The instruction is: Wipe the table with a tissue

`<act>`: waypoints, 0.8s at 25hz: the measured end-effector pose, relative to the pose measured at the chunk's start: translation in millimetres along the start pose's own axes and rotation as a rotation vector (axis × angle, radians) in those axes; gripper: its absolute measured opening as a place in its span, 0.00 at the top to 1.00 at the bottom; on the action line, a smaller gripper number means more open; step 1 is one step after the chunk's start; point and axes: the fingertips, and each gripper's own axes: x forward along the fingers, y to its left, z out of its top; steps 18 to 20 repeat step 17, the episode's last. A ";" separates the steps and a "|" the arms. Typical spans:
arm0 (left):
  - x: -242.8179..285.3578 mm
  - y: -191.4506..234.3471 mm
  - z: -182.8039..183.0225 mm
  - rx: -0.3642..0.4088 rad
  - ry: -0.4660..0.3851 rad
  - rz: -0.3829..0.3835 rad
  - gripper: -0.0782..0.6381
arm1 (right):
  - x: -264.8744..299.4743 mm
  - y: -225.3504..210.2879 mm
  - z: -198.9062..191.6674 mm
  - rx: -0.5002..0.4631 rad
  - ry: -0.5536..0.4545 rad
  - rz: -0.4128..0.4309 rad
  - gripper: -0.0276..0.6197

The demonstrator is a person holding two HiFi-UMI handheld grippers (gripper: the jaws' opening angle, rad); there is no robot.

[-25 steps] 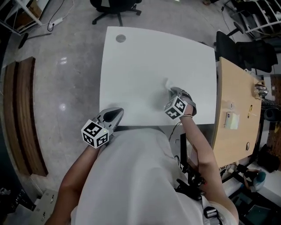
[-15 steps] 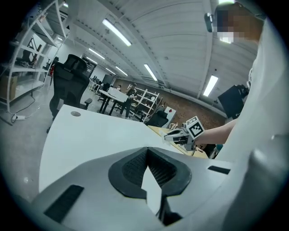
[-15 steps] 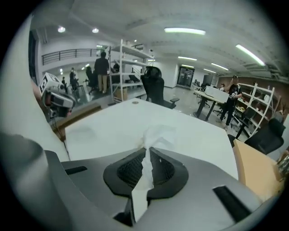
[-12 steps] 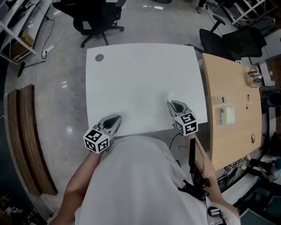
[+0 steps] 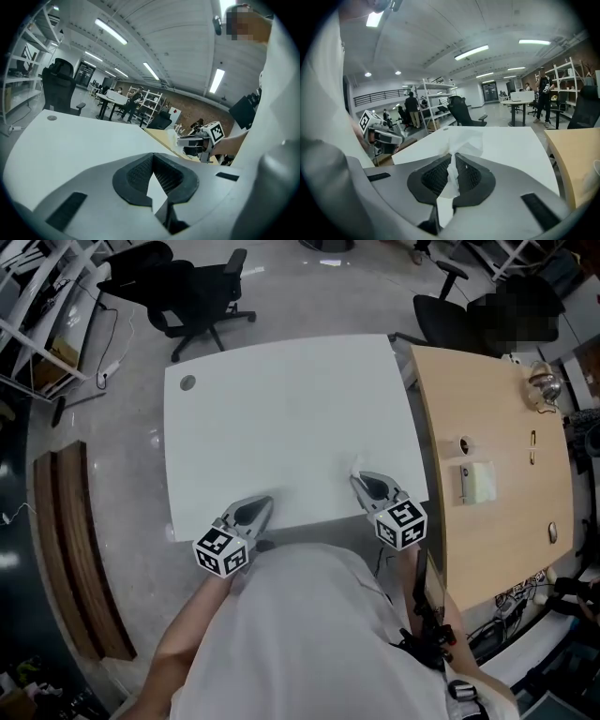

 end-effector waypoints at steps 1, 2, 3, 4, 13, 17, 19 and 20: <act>3.9 -4.4 -1.2 0.001 0.000 0.006 0.88 | -2.4 -2.6 -1.9 0.003 -0.005 0.007 0.92; 7.0 -8.2 -2.3 0.002 -0.001 0.013 0.88 | -4.3 -4.6 -3.0 0.005 -0.010 0.015 0.92; 9.6 -11.5 -3.2 0.002 -0.002 0.021 0.88 | -5.8 -6.1 -3.7 0.007 -0.014 0.024 0.92; 11.7 -14.6 -3.8 0.001 -0.003 0.029 0.88 | -7.0 -7.0 -4.4 0.007 -0.017 0.033 0.92; 21.1 -32.5 -8.6 -0.004 -0.021 0.083 0.88 | -16.6 -14.4 -4.8 -0.002 -0.043 0.086 0.92; 24.4 -39.9 -9.3 -0.005 -0.025 0.086 0.88 | -22.2 -17.4 -6.2 -0.007 -0.041 0.095 0.92; 24.4 -39.9 -9.3 -0.005 -0.025 0.086 0.88 | -22.2 -17.4 -6.2 -0.007 -0.041 0.095 0.92; 24.4 -39.9 -9.3 -0.005 -0.025 0.086 0.88 | -22.2 -17.4 -6.2 -0.007 -0.041 0.095 0.92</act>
